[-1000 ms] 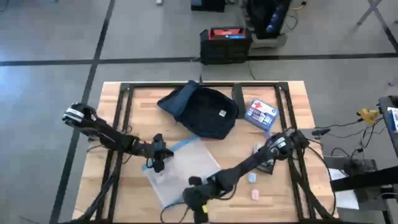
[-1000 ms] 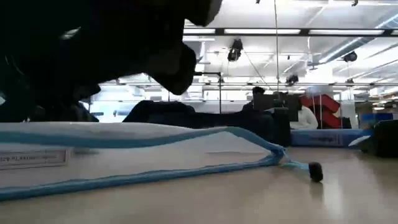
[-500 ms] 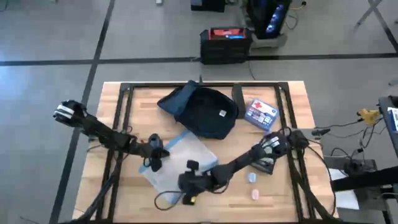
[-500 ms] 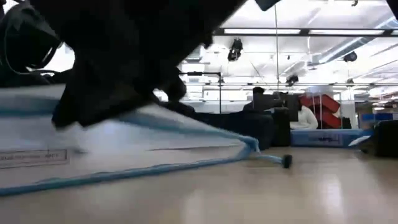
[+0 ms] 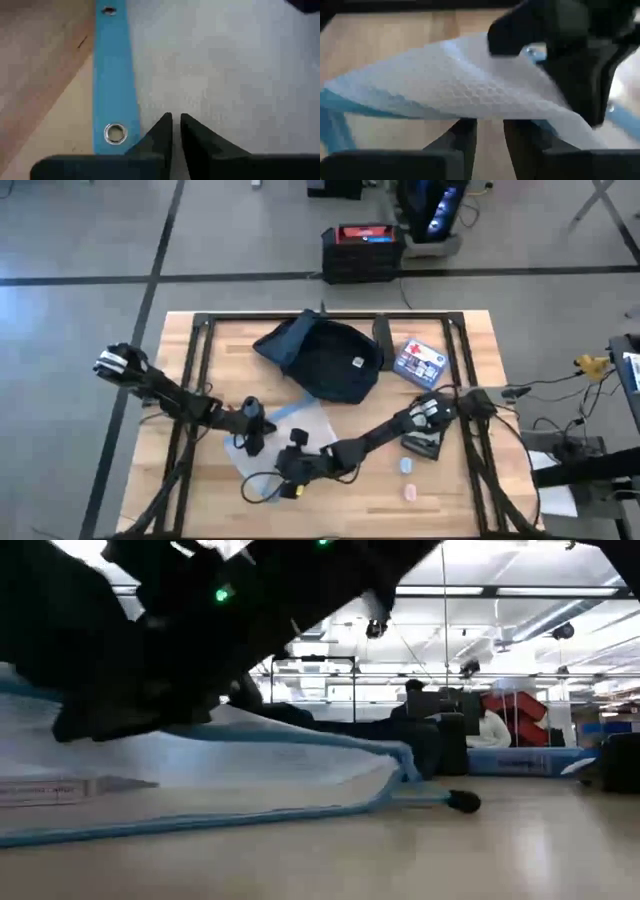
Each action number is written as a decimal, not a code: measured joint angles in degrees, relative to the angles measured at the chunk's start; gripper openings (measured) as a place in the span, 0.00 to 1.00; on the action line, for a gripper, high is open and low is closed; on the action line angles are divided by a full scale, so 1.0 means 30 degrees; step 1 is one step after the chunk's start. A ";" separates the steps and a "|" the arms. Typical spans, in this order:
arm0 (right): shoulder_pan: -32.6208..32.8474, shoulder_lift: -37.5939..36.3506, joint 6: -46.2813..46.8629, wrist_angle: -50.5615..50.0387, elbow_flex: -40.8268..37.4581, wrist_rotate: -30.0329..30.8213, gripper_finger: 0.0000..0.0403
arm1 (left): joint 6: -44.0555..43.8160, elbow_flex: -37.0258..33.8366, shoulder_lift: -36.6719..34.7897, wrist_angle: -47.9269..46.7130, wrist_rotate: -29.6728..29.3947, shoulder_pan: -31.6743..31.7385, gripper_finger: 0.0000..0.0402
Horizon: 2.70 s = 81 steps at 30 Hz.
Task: Unpack backpack
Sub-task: Remove the pink play cards inside the zip bag
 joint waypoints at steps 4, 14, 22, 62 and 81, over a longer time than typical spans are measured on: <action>-0.0525 0.0513 0.0813 0.0569 0.0000 0.0246 0.18 | 0.0879 0.0256 0.0046 -0.0073 0.0009 0.0000 0.06; -0.1222 0.1402 0.0297 0.0844 0.0517 -0.1301 0.04 | 0.2548 0.0873 -0.0617 -0.0520 0.0084 -0.0007 0.06; -0.0486 -0.1081 0.0615 -0.7663 0.0472 -0.0720 0.00 | -0.0252 0.0622 -0.0769 -0.3737 -0.0285 -0.0015 0.06; 0.1923 -0.3741 0.3744 -1.4399 0.0376 -0.3086 0.22 | 0.0467 0.0371 -0.0310 -0.2473 -0.0718 -0.0036 0.06; 0.0571 -0.2885 0.2812 -1.5865 0.1200 -0.1215 0.20 | 0.0611 0.0356 -0.0296 -0.2364 -0.0863 -0.0044 0.06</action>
